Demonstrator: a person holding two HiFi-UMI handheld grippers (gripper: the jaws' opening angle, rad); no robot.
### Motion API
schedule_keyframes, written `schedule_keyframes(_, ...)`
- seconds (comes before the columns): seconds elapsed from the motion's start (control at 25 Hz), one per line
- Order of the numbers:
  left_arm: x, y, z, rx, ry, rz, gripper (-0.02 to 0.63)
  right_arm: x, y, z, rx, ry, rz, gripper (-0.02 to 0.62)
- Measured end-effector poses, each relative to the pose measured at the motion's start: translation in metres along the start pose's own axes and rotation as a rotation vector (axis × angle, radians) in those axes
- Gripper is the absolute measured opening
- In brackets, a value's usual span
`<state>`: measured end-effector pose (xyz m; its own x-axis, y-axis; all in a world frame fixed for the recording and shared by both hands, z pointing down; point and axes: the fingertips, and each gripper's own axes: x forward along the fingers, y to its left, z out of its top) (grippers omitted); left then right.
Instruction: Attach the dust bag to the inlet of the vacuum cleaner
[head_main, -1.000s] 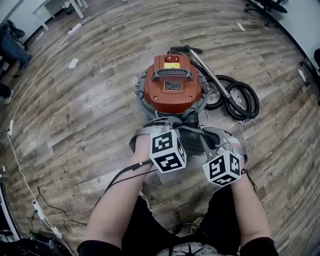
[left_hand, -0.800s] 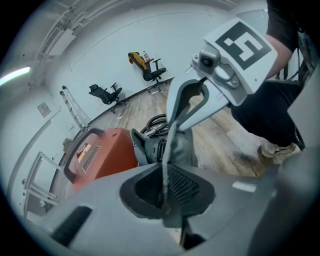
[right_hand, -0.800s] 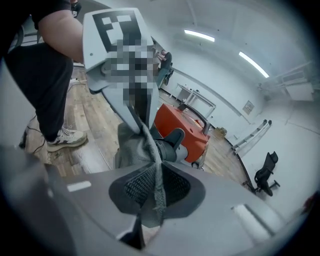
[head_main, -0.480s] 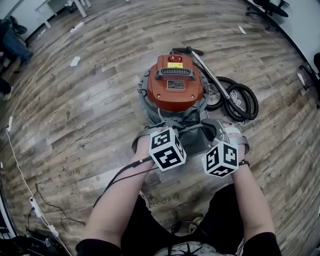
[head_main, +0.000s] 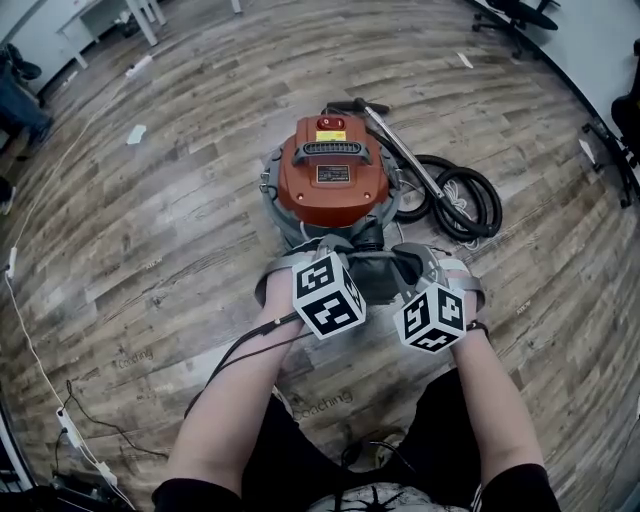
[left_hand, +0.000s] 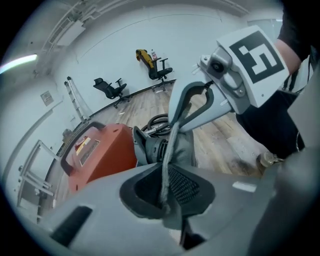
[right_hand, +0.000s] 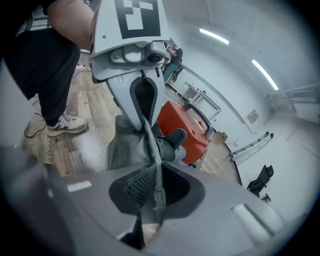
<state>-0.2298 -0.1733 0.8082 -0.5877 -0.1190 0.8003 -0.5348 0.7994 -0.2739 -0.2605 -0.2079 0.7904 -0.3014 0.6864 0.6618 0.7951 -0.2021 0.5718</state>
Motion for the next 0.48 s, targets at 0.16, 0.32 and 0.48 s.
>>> schedule_keyframes(0.16,0.006,-0.008,-0.012,-0.009,0.048,-0.031,0.028,0.001,-0.007,0.012,-0.076,0.007,-0.018,0.043)
schedule_keyframes(0.32,0.007,-0.008,-0.012,-0.010,0.053,-0.050,0.028,0.002,-0.005,0.015,-0.065,-0.008,-0.035,0.044)
schedule_keyframes(0.48,0.004,-0.001,-0.007,0.023,0.044,-0.018,0.034,0.002,0.000,0.005,0.013,-0.046,-0.048,0.040)
